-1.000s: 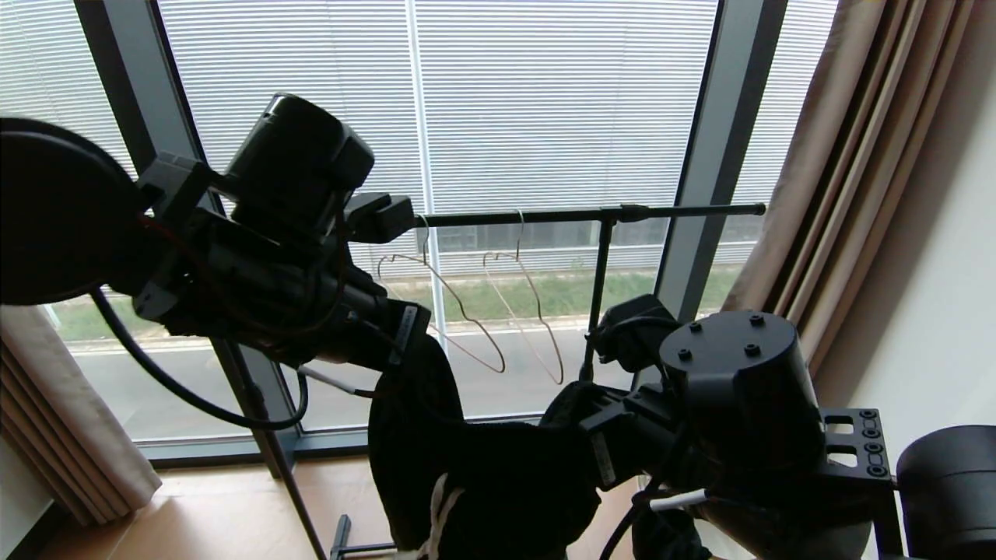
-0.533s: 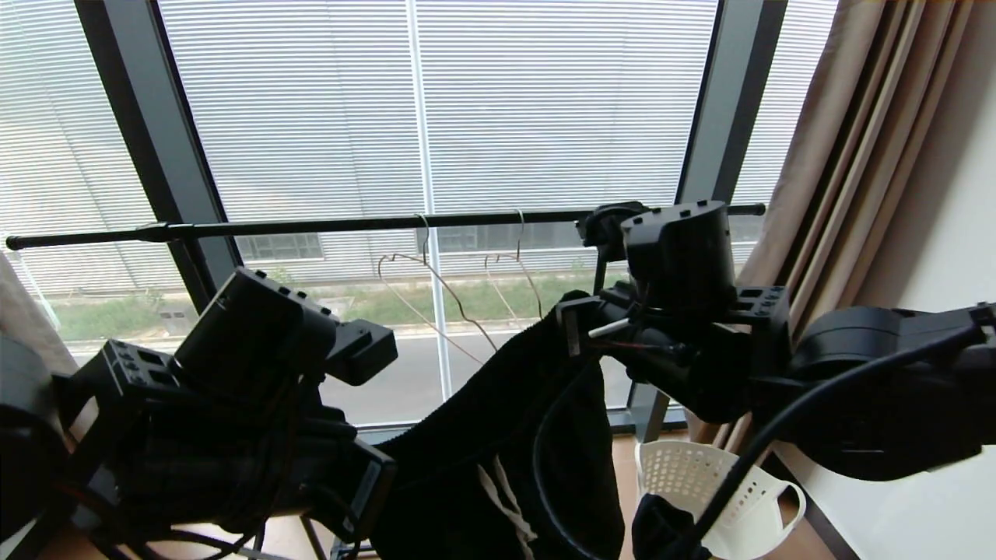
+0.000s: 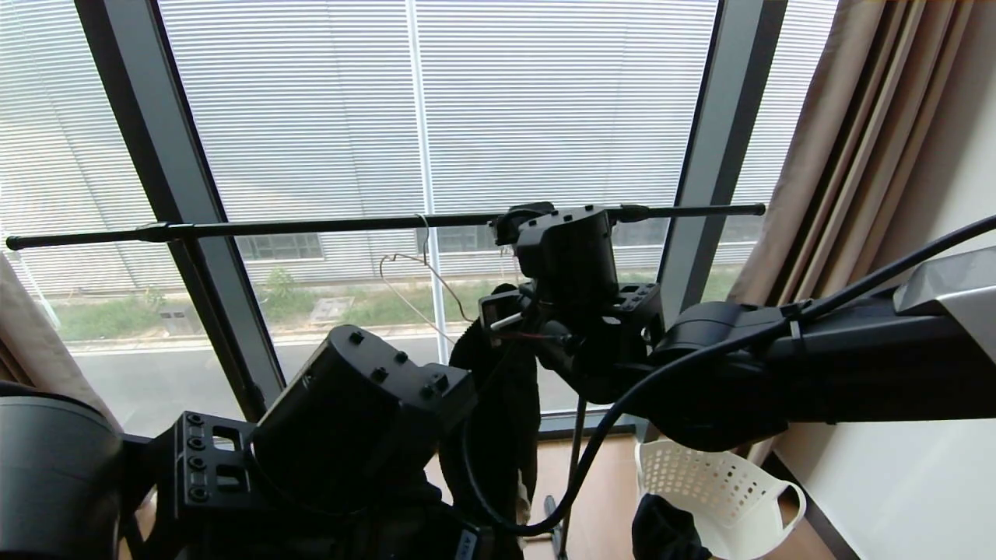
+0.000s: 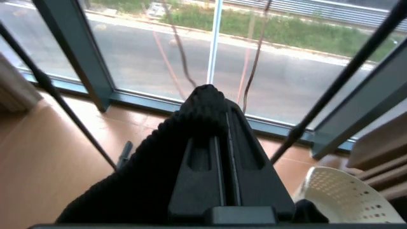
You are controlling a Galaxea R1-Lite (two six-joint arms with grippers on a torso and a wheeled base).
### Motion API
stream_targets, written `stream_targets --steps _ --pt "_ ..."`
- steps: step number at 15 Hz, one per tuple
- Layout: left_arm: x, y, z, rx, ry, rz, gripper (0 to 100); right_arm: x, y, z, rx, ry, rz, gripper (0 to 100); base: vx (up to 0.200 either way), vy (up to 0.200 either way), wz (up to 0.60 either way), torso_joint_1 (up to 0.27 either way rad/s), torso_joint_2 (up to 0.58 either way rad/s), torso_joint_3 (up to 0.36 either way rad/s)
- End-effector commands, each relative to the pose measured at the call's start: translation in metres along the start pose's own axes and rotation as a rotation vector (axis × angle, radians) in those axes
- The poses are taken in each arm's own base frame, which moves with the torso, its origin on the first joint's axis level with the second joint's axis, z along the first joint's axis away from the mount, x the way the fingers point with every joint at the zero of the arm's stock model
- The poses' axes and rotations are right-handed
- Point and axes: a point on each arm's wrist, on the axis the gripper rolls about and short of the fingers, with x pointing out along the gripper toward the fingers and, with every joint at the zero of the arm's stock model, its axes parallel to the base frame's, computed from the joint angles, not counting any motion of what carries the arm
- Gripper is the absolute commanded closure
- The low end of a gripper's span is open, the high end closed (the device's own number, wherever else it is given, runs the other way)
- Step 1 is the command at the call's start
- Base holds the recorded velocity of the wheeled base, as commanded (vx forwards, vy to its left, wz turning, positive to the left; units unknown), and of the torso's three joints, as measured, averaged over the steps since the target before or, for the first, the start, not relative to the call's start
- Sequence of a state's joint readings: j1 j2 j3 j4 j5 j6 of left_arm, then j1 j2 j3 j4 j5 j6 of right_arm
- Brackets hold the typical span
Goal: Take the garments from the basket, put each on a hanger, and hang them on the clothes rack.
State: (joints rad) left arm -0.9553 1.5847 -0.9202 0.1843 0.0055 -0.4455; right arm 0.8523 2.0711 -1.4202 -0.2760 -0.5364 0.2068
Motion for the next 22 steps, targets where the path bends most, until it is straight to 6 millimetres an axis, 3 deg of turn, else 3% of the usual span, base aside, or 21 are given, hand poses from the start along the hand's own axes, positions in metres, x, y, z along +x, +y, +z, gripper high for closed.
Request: stream_targets --steps 1,5,8,11,14,15,16,18,20,22 --pt "0.011 -0.007 0.002 -0.001 0.013 -0.011 100 0.001 0.009 -0.007 -0.006 0.013 0.016 100 0.0 0.0 0.0 0.0 0.0 0.0" --pt "0.011 -0.005 -0.004 -0.035 0.032 -0.036 100 -0.002 0.008 -0.009 -0.004 0.021 0.017 100 0.0 0.0 0.0 0.0 0.0 0.0" --pt "-0.009 0.024 -0.01 -0.105 -0.01 0.018 100 -0.02 -0.023 0.0 0.014 0.015 -0.024 100 0.0 0.0 0.0 0.0 0.0 0.0" --pt "-0.014 0.052 -0.006 -0.194 -0.043 0.088 100 -0.045 -0.047 -0.007 0.006 0.045 -0.049 100 0.0 0.0 0.0 0.0 0.0 0.0" --pt "-0.015 0.072 0.013 -0.263 -0.117 0.13 100 -0.087 -0.073 -0.025 -0.02 0.089 -0.057 100 0.0 0.0 0.0 0.0 0.0 0.0" --pt "-0.015 0.072 0.014 -0.266 -0.118 0.132 100 -0.088 -0.073 -0.026 -0.022 0.092 -0.057 100 0.0 0.0 0.0 0.0 0.0 0.0" --pt "-0.011 0.077 0.022 -0.282 -0.128 0.144 100 -0.109 -0.087 -0.041 -0.043 0.124 -0.06 100 0.0 0.0 0.0 0.0 0.0 0.0" --pt "-0.006 0.078 0.026 -0.273 -0.123 0.149 100 -0.133 -0.102 -0.065 -0.091 0.183 -0.057 100 0.0 0.0 0.0 0.0 0.0 0.0" --pt "-0.003 0.073 0.025 -0.23 -0.108 0.135 100 -0.143 -0.111 -0.087 -0.105 0.249 -0.015 100 0.0 0.0 0.0 0.0 0.0 0.0" --pt "-0.002 0.068 0.022 -0.168 -0.091 0.127 100 -0.146 -0.113 -0.094 -0.118 0.272 0.026 100 0.0 0.0 0.0 0.0 0.0 0.0"
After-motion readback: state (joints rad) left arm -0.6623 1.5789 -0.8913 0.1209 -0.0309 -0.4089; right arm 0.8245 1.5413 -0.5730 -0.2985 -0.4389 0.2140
